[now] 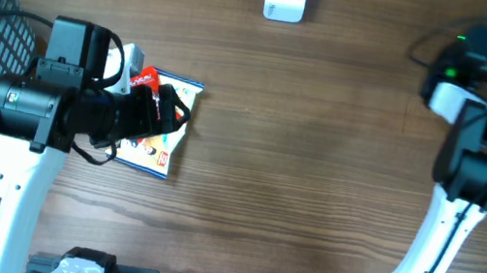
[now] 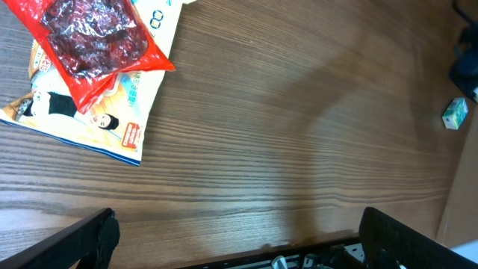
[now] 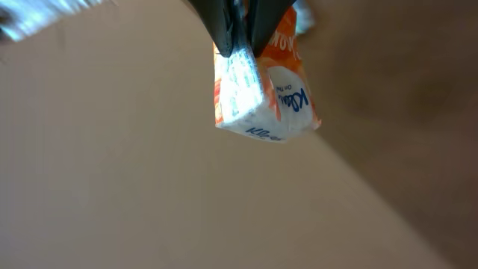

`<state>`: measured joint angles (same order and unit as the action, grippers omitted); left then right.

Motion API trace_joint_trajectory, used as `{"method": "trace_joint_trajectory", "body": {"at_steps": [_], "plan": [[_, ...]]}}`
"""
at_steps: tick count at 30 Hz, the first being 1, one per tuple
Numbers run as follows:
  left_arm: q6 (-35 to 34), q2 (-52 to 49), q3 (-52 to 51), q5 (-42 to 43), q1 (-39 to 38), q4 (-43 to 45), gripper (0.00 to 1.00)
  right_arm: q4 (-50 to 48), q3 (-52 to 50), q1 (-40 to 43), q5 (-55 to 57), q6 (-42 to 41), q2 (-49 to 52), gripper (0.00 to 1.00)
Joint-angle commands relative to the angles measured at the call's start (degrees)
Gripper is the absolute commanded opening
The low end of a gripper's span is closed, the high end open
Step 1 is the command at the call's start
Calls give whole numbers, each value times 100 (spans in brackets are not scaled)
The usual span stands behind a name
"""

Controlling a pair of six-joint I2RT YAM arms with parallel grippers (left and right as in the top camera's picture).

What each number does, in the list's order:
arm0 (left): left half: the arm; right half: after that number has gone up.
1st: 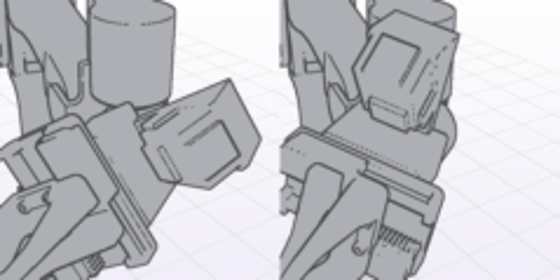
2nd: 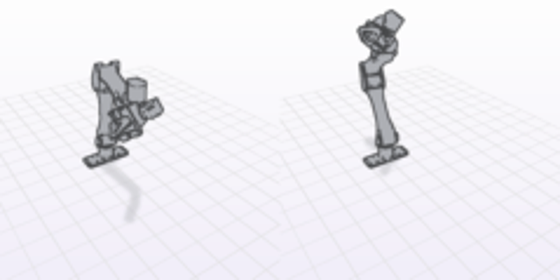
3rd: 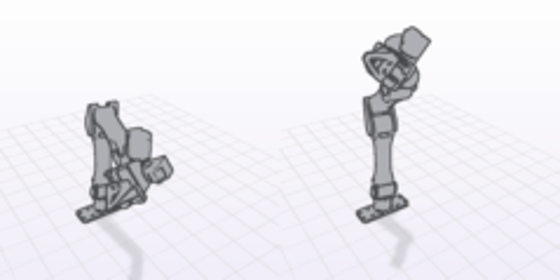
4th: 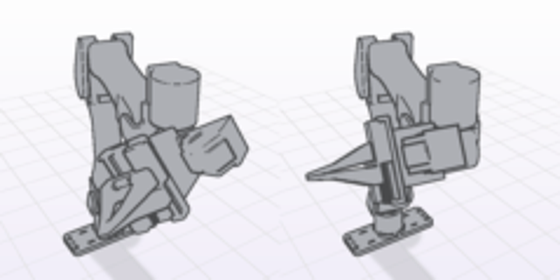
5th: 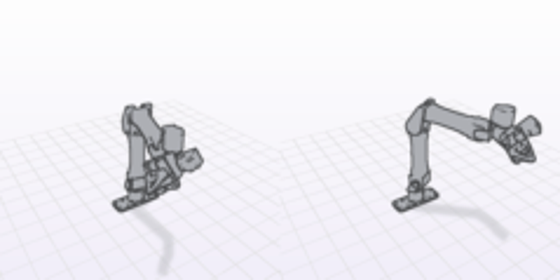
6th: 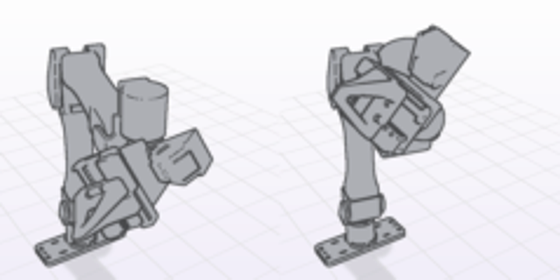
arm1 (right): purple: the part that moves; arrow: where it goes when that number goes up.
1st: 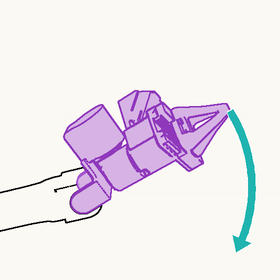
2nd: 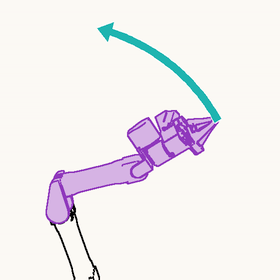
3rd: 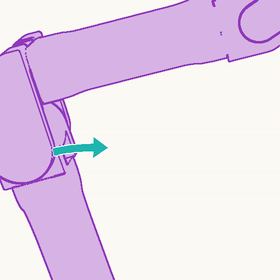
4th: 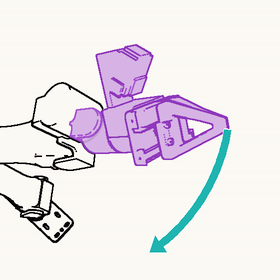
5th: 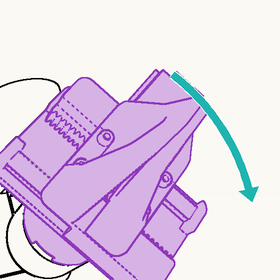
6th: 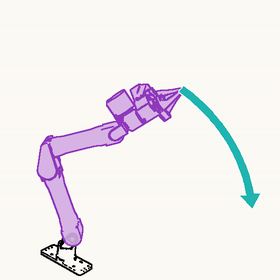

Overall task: Scan the item barcode
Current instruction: 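Carry the orange pack to the right table edge and drop it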

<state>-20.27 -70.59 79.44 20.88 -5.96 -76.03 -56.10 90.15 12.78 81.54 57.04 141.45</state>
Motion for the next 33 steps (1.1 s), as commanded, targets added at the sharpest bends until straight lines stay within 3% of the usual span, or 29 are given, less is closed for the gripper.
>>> {"method": "trace_joint_trajectory", "body": {"at_steps": [1, 12, 14, 16, 20, 21, 33], "plan": [[31, 2, -11, 7, -26, 15, 100, 243, -142, 356, 551, 42, -63, 4], [31, 2, -11, 4, -26, 15, 100, 369, -531, 636, 367, -157, -63, 5], [31, 2, -11, 4, -26, 15, 100, 376, -533, 590, 332, -179, -63, 13], [31, 2, -11, 7, -26, 15, 100, 415, -531, 525, 308, -247, -63, 35], [31, 2, -11, 4, -26, 15, 100, 1032, -533, 404, 227, -636, -63, 67], [31, 2, -11, 7, -26, 15, 100, 1257, -533, 361, 168, -739, -63, 70], [31, 2, -11, 4, -26, 15, 100, 1631, -533, -474, 254, -743, -83, 72]]}}
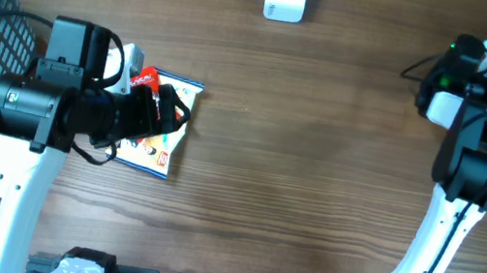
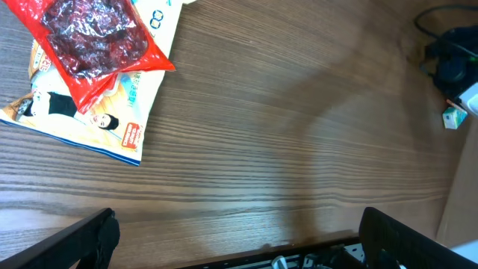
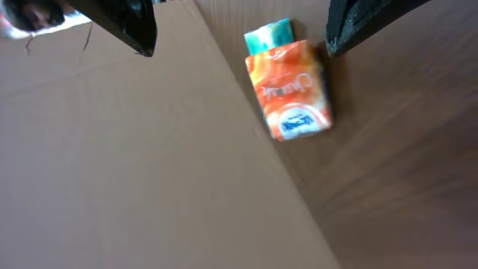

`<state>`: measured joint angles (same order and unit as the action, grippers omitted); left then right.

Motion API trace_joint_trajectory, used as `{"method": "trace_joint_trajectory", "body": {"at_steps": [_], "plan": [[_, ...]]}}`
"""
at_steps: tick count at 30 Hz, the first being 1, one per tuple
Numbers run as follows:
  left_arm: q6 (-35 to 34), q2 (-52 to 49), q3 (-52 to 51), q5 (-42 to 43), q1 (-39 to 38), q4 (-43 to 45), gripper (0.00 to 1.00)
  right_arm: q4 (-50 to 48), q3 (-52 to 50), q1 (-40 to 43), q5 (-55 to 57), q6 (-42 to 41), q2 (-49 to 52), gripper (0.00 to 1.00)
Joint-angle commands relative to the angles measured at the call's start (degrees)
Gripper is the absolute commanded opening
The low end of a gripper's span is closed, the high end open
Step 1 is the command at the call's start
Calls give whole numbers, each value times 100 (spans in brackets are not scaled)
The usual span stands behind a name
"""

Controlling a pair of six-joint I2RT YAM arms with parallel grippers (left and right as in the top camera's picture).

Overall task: Scan the item barcode
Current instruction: 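Carry the orange pack to the right table edge and drop it, then return the right gripper to a raised pose near the scanner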

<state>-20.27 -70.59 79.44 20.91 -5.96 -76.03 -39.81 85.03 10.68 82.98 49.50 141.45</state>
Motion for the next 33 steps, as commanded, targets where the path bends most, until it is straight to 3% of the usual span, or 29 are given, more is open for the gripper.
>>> {"method": "trace_joint_trajectory", "body": {"at_steps": [1, 13, 16, 18, 20, 21, 22, 23, 26, 29, 33], "plan": [[31, 2, -11, 4, -26, 15, 100, 4, -20, -361, 136, 9, -122, 71], [31, 2, -11, 4, -26, 15, 100, 157, -26, -710, 407, -535, -1937, 73], [31, 2, -11, 2, -26, 15, 100, 1217, -28, -715, 407, -1447, -2448, 73], [31, 2, -11, 4, -26, 15, 100, 3075, -31, -787, -81, -2785, -2800, 73], [31, 2, -11, 4, -26, 15, 100, 5654, -31, -920, -2118, -4428, -3226, 72], [31, 2, -11, 4, -26, 15, 100, 6524, -31, -933, -3810, -4892, -3477, 92], [31, 2, -11, 4, -26, 15, 100, 6894, -31, -850, -5796, -4942, -3762, 100], [31, 2, -11, 4, -26, 15, 100, 6979, -31, -765, -6922, -4977, -4006, 100], [31, 2, -11, 4, -26, 15, 100, 7300, -31, -669, -8922, -5698, -4857, 100], [31, 2, -11, 4, -26, 15, 100, 7665, -31, -669, -10828, -5759, -5434, 100], [31, 2, -11, 2, -26, 15, 100, 8693, -31, -743, -12104, -5757, -5587, 100]]}}
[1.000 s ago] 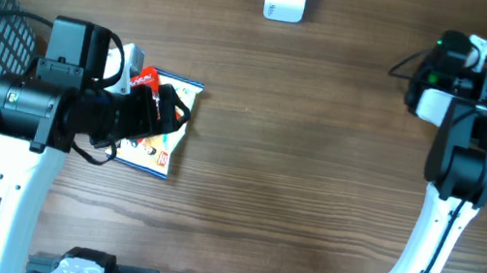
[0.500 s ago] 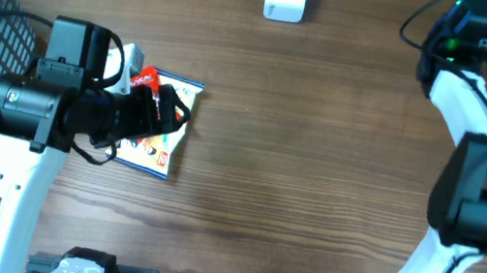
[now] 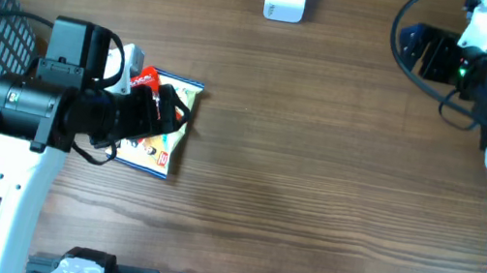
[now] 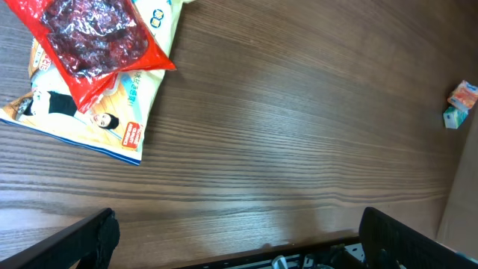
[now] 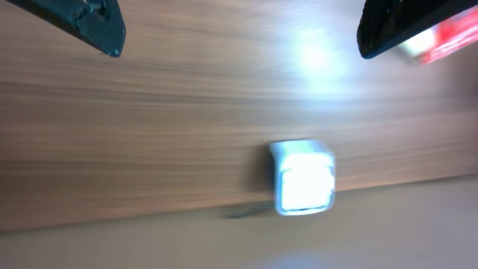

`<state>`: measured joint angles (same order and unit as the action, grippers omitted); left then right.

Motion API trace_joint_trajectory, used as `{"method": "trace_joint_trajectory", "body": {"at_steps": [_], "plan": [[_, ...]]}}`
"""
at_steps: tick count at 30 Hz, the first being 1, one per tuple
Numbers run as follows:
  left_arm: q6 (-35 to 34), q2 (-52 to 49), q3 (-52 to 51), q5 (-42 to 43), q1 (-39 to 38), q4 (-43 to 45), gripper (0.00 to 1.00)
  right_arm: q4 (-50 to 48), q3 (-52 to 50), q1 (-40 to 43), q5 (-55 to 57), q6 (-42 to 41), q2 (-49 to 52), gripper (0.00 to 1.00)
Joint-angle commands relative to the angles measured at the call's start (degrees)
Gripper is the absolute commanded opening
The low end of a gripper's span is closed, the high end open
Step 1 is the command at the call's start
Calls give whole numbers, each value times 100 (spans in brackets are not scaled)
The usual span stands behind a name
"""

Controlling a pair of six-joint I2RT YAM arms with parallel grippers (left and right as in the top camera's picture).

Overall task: Scan the item barcode
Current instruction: 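Return the right gripper to a raised pose near the scanner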

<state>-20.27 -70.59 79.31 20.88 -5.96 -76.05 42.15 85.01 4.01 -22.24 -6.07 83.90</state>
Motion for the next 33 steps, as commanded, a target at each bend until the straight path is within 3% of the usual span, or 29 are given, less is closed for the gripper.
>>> {"method": "trace_joint_trajectory", "body": {"at_steps": [1, 6, 11, 17, 20, 29, 33], "plan": [[31, 2, 2, 7, -26, 17, 100, 697, -28, -109, -1580, -201, 203, 100], [31, 2, 2, 7, -26, 17, 100, 1408, -28, -348, -1578, -236, 566, 100], [31, 2, 2, 7, -26, 17, 100, 1360, -28, -522, -1338, -1215, 977, 100], [31, 2, 2, 4, -26, 17, 100, 1351, -28, -522, 282, -2100, 1150, 100], [31, 2, 2, 4, -26, 17, 100, 1268, -28, -522, 787, -2135, 1150, 100], [-26, 2, 2, 39, -26, 37, 100, 1073, -28, -522, 826, -2135, 1150, 100], [-426, 2, 2, 72, -26, 614, 100, 1073, -28, -522, 826, -2133, 1150, 100]]}}
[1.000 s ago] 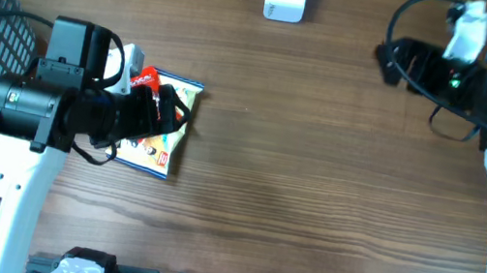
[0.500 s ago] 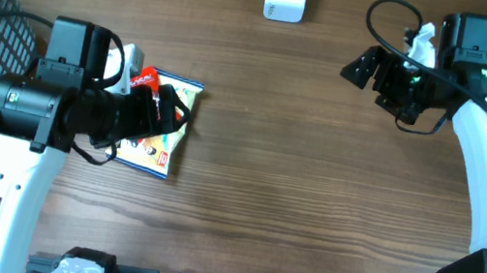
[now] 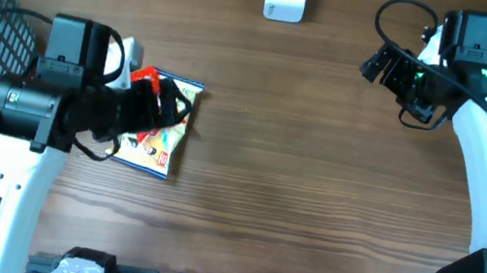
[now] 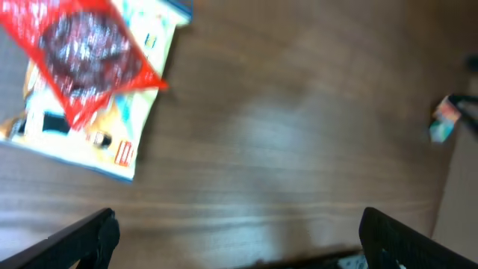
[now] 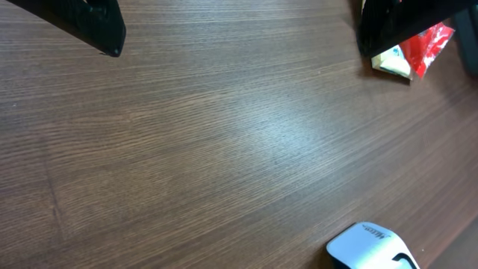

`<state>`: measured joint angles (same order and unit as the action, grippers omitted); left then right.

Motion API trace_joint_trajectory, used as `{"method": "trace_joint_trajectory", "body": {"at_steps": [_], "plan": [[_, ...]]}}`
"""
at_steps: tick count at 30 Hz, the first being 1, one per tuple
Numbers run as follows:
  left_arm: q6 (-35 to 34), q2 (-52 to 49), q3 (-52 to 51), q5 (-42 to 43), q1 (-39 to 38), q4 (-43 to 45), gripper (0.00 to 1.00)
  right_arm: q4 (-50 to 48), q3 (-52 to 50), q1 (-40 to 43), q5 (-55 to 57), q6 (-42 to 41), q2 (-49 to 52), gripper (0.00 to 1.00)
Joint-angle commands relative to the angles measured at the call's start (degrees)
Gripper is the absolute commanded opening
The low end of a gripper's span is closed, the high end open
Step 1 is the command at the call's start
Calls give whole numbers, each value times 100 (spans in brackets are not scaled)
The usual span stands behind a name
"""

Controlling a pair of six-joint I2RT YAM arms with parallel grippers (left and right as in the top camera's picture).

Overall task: Scan the item barcode
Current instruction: 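Return the right gripper to a raised pose near the scanner, then grasp the red HACKS candy bag on the wipes with the left gripper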

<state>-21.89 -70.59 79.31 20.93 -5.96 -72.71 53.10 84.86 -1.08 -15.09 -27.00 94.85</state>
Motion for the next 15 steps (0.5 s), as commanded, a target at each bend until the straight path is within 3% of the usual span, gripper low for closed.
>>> {"method": "trace_joint_trajectory", "body": {"at_steps": [1, 5, 7, 9, 15], "plan": [[-297, 2, 2, 70, -26, 369, 100, -22, -13, -13, 111, -39, 55, 100], [-404, 2, 2, -232, -26, 472, 100, -22, -13, -13, 111, -39, 55, 100], [-750, -46, 2, -1593, -7, 439, 100, -22, -13, -13, 111, -42, 55, 100], [-1720, -173, 2, -2824, 160, 166, 100, -22, -13, -13, 111, -39, 55, 100], [-1882, -861, 2, -2444, 966, -39, 100, -22, -13, -13, 111, -42, 55, 100]]}}
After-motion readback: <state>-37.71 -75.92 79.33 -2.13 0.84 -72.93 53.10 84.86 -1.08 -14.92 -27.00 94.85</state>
